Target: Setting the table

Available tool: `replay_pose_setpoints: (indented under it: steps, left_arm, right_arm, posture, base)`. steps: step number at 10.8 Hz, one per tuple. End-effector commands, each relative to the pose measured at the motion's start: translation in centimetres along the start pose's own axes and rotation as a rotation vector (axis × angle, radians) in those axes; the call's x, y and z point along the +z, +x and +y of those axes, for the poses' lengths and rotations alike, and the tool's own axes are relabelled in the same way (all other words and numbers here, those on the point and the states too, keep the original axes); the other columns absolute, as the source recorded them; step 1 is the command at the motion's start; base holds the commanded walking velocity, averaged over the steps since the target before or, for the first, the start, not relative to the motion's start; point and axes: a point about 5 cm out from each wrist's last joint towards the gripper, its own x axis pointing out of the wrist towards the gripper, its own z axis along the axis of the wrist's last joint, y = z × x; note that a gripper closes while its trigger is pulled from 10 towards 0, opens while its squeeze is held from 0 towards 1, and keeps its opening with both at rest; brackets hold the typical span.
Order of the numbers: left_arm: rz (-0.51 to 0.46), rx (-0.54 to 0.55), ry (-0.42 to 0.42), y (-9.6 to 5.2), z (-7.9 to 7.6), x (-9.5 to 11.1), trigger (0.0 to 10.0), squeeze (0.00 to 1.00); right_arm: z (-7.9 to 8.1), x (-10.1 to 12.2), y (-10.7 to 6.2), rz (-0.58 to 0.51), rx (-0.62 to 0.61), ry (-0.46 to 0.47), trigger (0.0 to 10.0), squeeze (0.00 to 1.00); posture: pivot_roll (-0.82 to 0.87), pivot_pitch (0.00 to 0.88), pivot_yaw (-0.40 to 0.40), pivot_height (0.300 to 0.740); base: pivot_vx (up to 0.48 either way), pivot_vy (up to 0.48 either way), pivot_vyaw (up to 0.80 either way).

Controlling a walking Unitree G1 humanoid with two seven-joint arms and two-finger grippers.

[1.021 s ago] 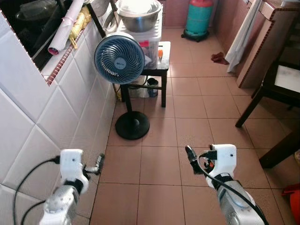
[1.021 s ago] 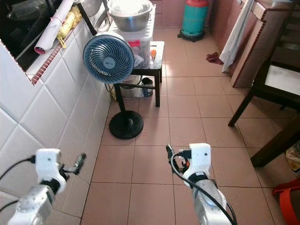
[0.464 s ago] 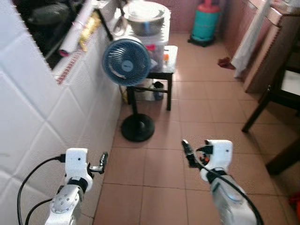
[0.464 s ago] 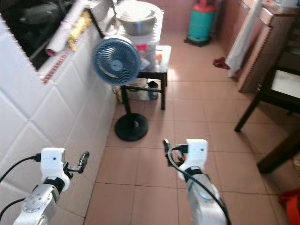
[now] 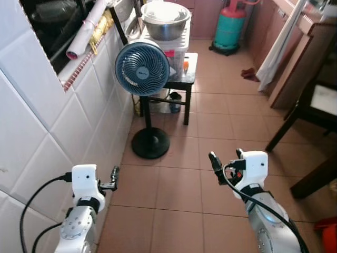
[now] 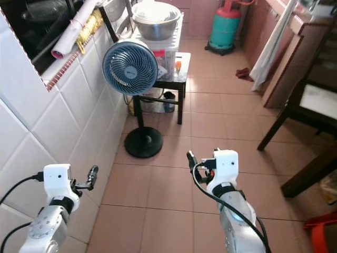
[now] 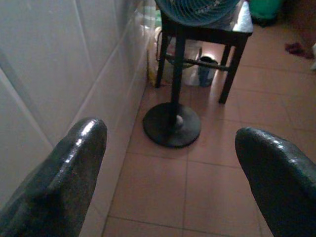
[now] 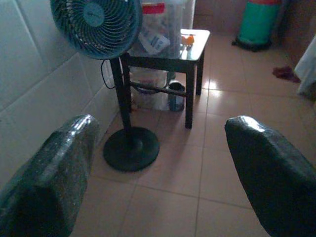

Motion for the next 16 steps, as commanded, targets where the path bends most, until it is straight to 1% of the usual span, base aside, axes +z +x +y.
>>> replay_pose_setpoints:
  steps: [1, 3, 5, 7, 9, 10, 11, 16]
  left_arm:
    - [-0.007, -0.006, 0.003, -0.2, -0.2, -0.1, 10.0, 0.00]
    - [-0.007, -0.009, 0.010, -0.2, -0.1, 0.0, 10.0, 0.00]
    - [-0.007, -0.005, 0.008, -0.1, 0.5, 0.2, 10.0, 0.00]
    - [-0.026, -0.027, 0.017, 0.5, 0.4, 0.8, 10.0, 0.00]
    - [-0.064, -0.048, -0.050, 0.7, 0.2, 1.3, 10.0, 0.00]
    - [-0.062, -0.051, -0.030, 0.9, 0.3, 1.3, 10.0, 0.00]
    - [-0.057, -0.060, -0.041, 1.0, 0.4, 1.4, 10.0, 0.00]
    - [-0.045, -0.063, -0.049, 0.7, 0.6, 1.0, 10.0, 0.00]
  right_arm:
    - [0.0, 0.0, -0.3, 0.013, 0.007, 0.000, 10.0, 0.00]
    - [0.2, -0.1, -0.1, 0.027, 0.012, 0.013, 10.0, 0.00]
    - [0.5, -0.2, -0.2, 0.033, 0.014, 0.019, 10.0, 0.00]
    - [0.5, -0.4, -0.3, 0.039, 0.005, 0.021, 10.0, 0.00]
    - [0.6, -0.4, -0.5, 0.038, -0.007, 0.014, 10.0, 0.00]
    - [0.5, -0.3, -0.6, 0.036, -0.014, 0.008, 10.0, 0.00]
    - [0.5, -0.3, -0.7, 0.035, -0.018, 0.007, 10.0, 0.00]
    - [0.8, -0.3, -0.8, 0.041, -0.005, 0.003, 10.0, 0.00]
  posture:
    - [-0.03, 0.115, -0.016, 0.740]
    - [-0.02, 0.119, -0.017, 0.740]
    - [-0.02, 0.123, -0.003, 0.740]
    - [-0.03, 0.122, 0.011, 0.740]
    - [-0.05, 0.125, 0.023, 0.740]
    - [-0.05, 0.126, 0.026, 0.740]
    - [-0.05, 0.128, 0.029, 0.740]
    - [-0.05, 0.135, 0.024, 0.740]
  base:
    - [0.000, 0.000, 0.00]
    - [0.000, 0.000, -0.24]
    - [0.000, 0.000, -0.80]
    - [0.000, 0.000, -0.80]
    - [0.000, 0.000, 0.00]
    - [0.000, 0.000, 0.00]
    - [0.000, 0.000, -0.80]
    - [0.286, 0.000, -0.80]
